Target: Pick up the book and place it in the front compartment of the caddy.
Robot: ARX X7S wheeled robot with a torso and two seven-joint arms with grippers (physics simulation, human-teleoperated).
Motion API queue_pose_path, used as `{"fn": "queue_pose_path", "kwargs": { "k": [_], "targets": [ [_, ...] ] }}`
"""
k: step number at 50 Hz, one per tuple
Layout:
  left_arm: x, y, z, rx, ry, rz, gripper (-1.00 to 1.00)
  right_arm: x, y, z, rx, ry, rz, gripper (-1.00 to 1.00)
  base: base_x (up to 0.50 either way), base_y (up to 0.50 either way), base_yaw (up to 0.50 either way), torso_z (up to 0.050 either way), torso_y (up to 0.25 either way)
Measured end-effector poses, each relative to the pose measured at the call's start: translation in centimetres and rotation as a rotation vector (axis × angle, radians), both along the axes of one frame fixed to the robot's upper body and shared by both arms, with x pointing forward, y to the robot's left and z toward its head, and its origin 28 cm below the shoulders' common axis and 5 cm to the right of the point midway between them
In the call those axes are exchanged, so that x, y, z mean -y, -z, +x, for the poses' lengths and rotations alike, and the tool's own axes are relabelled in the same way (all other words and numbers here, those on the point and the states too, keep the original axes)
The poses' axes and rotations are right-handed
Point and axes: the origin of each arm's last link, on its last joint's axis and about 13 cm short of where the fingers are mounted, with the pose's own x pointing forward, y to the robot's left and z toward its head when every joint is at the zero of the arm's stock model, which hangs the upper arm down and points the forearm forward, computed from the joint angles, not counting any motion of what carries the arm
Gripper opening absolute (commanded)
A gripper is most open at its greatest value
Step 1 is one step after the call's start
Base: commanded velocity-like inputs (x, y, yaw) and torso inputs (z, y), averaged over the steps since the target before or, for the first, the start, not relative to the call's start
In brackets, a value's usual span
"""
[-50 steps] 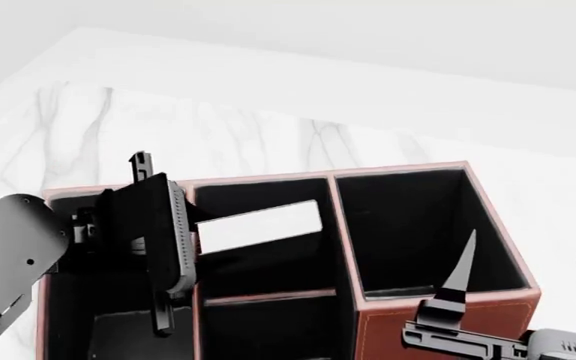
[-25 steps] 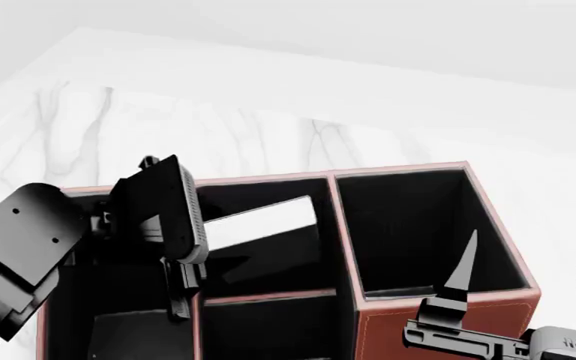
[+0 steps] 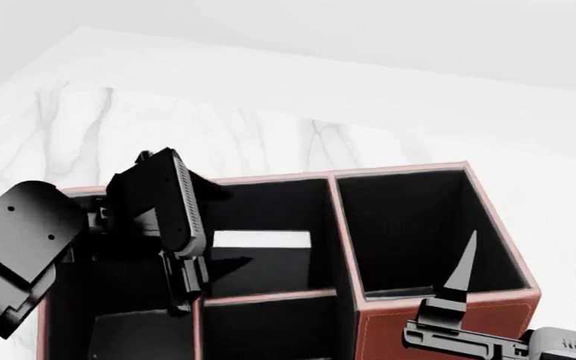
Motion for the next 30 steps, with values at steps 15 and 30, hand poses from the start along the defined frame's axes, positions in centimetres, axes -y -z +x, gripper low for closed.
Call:
{"fn": "queue_pose_path", "kwargs": {
  "k": [15, 30],
  "targets": [
    [0.7, -1.5, -5.9, 0.319, -0.233, -0.313, 1.00, 0.0, -0.4, -0.5, 0.044, 0.025, 0.000, 1.00, 0.00, 0.00, 0.00, 0.000, 0.000],
    [0.7, 0.3, -16.4, 0.483, -0.495, -0.723, 1.00, 0.0, -1.3, -1.8, 0.154, 0.065, -0.003, 1.00, 0.00, 0.00, 0.00, 0.000, 0.000]
  ]
}}
